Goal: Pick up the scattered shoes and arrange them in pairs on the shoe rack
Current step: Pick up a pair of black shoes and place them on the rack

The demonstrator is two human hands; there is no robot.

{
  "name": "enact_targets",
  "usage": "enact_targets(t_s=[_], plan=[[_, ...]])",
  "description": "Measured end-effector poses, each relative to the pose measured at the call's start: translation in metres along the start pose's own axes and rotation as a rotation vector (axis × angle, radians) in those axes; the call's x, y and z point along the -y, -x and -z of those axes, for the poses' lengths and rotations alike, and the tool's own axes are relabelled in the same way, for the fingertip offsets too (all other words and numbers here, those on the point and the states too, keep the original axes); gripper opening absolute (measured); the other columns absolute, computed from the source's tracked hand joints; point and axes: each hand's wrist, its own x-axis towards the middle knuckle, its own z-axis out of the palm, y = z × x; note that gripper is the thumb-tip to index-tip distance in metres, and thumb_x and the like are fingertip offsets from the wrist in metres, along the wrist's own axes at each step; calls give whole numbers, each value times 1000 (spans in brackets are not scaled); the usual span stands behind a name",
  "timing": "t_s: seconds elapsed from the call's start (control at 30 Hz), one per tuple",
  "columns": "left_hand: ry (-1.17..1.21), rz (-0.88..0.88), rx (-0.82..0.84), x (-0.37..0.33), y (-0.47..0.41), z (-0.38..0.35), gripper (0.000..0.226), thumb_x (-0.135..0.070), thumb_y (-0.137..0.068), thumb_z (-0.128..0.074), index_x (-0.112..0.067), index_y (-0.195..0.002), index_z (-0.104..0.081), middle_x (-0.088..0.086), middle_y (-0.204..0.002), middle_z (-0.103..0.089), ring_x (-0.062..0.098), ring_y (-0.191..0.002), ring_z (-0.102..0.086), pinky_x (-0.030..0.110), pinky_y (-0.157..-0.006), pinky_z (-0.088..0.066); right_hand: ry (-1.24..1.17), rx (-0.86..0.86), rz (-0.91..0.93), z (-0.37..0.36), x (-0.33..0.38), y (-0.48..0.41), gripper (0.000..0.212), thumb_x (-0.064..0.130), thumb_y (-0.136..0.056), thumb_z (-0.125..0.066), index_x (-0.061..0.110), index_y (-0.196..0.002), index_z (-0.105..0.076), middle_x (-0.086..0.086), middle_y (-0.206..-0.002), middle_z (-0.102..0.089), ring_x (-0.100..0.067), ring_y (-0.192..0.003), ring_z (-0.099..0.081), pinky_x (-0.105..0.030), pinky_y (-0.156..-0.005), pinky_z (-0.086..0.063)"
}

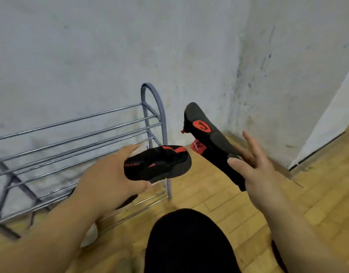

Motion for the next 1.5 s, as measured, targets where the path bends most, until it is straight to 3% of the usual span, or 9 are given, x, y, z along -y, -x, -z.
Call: enact_targets(t_s=[0.1,0.3,0.57,0.77,0.9,1.07,1.17,1.33,1.5], plan=[[-56,58,-77,48,28,37,103,-80,-56,-71,-55,-147,-28,-15,-129,-65,17,-111,-63,37,-92,-53,122,140,134,-62,29,-15,73,18,-91,-76,56,-144,-43,23,-130,-62,4,-117,-63,-27,-99,-52],[-66,161,-223,131,58,79,99,-75,-63,-75,-52,-147,-30,-17,-131,-63,13,-112,-62,35,-93,-52,357,393,341,-199,56,-44,69,28,-87,-78,45,-146,-46,35,-121,-54,20,-103,-58,-1,-80,-46],[-76,148,-152,203,61,104,104,-71,-64,-77,-53,-151,-23,-17,-139,-58,12,-115,-60,28,-91,-50,604,502,396,-327,26,-74,76,42,-84,-79,31,-151,-42,5,-137,-58,-14,-115,-59,-26,-91,-44],[-30,100,-74,233,54,104,98,-68,-62,-79,-59,-145,-26,-25,-130,-58,3,-106,-59,23,-89,-49,646,558,398,-329,-10,-78,83,53,-80,-80,38,-150,-38,11,-141,-54,-12,-122,-55,-38,-101,-51],[3,98,-66,239,48,104,98,-66,-63,-80,-58,-145,-27,-25,-130,-58,3,-105,-61,24,-90,-51,643,531,325,-327,6,-83,88,47,-86,-77,35,-158,-29,5,-158,-41,-18,-137,-47,-33,-106,-42],[18,71,-83,236,42,105,98,-67,-63,-79,-57,-146,-28,-23,-131,-59,7,-108,-63,31,-92,-55,773,484,559,-318,35,-67,72,54,-86,-72,35,-149,-44,9,-153,-43,-15,-141,-37,-37,-115,-34],[40,46,-96,230,45,108,97,-63,-64,-81,-57,-146,-30,-24,-130,-59,4,-108,-62,28,-93,-54,758,664,680,-315,52,-45,65,53,-83,-75,42,-142,-49,19,-147,-44,-5,-135,-41,-31,-113,-37],[92,-3,-117,216,57,112,94,-57,-64,-85,-62,-143,-34,-30,-125,-60,-2,-108,-61,27,-95,-53,779,1050,569,-298,46,-20,83,52,-77,-83,54,-146,-37,44,-143,-26,24,-130,-27,-4,-102,-26],[130,-29,-74,203,67,105,92,-52,-67,-87,-62,-143,-35,-33,-126,-57,-7,-110,-59,24,-98,-50,724,1101,575,-283,38,-10,94,46,-78,-85,54,-153,-29,37,-143,-35,8,-133,-40,-21,-107,-41]])
